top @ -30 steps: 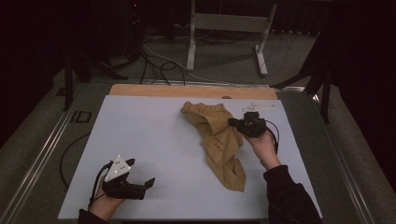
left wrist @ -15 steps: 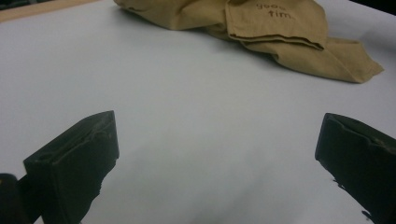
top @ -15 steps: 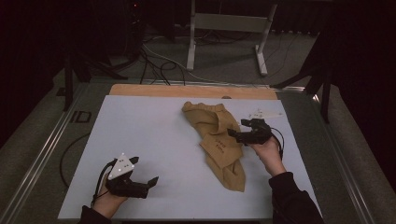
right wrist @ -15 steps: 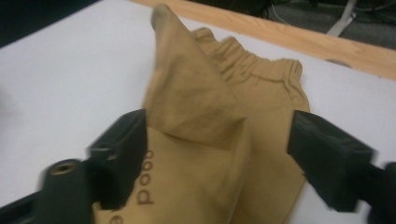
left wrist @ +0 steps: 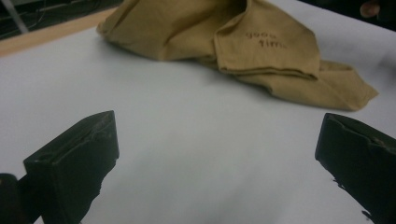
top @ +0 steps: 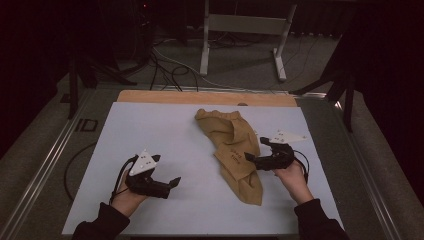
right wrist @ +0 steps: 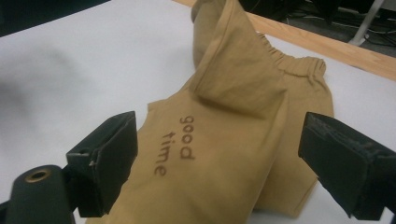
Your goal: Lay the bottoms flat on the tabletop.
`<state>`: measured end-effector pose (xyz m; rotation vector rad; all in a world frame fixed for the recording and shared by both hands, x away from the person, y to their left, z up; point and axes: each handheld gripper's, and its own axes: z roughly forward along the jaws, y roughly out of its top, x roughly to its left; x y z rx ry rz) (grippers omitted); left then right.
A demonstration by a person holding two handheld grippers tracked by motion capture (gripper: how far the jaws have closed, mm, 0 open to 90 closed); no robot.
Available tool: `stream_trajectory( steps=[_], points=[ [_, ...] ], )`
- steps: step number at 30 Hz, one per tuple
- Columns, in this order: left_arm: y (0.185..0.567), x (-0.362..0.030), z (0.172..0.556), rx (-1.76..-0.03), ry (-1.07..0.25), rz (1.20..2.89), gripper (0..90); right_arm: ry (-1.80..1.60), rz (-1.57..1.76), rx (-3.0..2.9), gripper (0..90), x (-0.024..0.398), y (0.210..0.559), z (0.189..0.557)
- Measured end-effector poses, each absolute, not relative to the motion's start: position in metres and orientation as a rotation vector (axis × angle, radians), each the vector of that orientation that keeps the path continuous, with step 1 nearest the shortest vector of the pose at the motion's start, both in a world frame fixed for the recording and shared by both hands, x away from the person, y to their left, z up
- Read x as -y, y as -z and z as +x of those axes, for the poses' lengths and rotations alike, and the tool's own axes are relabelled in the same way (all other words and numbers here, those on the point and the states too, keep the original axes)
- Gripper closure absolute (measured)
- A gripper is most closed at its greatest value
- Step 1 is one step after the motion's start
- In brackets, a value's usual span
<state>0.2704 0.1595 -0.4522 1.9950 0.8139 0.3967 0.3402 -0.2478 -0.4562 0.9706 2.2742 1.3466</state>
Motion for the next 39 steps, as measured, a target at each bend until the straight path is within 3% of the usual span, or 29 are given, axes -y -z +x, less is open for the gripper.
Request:
stream_trajectory(
  steps=[17, 28, 39],
  points=[
    [0.437, -0.117, 0.319, -0.704, -0.396, 2.048, 1.4, -1.355, 0.989, -2.245, 13.2, 0.271, 0.462, 0.299],
    [0.445, -0.09, 0.353, -0.754, -0.331, 2.082, 1.8, -1.337, 0.982, -2.234, 13.5, 0.275, 0.463, 0.287],
    [0.467, -0.061, 0.372, -0.746, -0.258, 2.132, 11.2, -1.335, 0.959, -2.243, 13.5, 0.272, 0.465, 0.288]
  ],
)
